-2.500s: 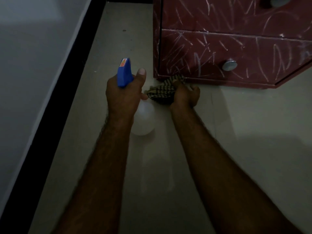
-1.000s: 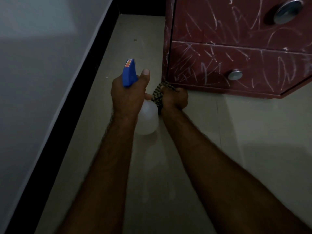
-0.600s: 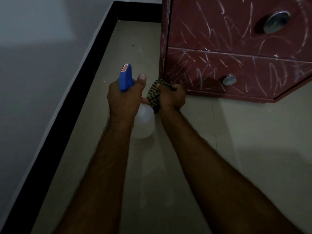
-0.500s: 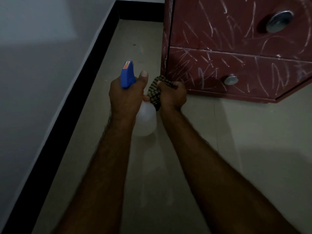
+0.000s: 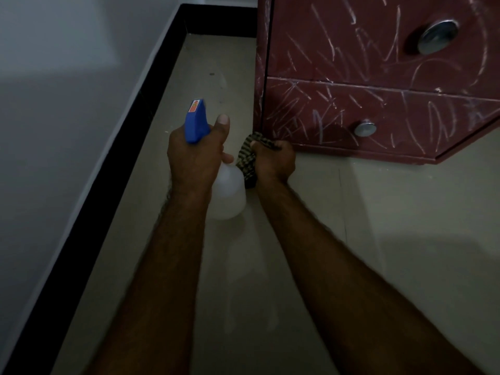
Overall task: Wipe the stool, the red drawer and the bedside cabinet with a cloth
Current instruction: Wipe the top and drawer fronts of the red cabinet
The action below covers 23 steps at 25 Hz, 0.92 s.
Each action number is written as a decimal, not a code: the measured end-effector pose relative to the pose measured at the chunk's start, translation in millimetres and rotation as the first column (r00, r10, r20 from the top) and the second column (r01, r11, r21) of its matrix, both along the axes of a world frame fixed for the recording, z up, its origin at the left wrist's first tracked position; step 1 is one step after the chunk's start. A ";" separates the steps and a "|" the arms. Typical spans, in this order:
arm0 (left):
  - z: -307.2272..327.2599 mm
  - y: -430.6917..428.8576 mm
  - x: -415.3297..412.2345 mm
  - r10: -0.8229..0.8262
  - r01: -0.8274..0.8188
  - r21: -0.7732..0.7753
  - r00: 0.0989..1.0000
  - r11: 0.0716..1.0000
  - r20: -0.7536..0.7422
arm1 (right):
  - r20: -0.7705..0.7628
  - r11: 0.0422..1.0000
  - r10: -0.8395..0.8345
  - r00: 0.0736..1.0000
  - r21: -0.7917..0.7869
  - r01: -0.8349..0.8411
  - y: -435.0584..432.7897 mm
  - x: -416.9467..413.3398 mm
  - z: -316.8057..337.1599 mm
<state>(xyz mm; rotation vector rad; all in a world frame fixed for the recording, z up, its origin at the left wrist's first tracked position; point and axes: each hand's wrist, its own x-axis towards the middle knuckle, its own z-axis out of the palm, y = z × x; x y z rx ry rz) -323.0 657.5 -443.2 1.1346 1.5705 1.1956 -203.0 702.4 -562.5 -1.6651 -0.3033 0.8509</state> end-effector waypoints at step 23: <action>5.2 -11.0 2.8 0.019 -0.018 0.013 0.999 1.000 -0.041 | -0.275 0.994 0.000 0.961 0.107 0.030 -8.5 -3.8 9.4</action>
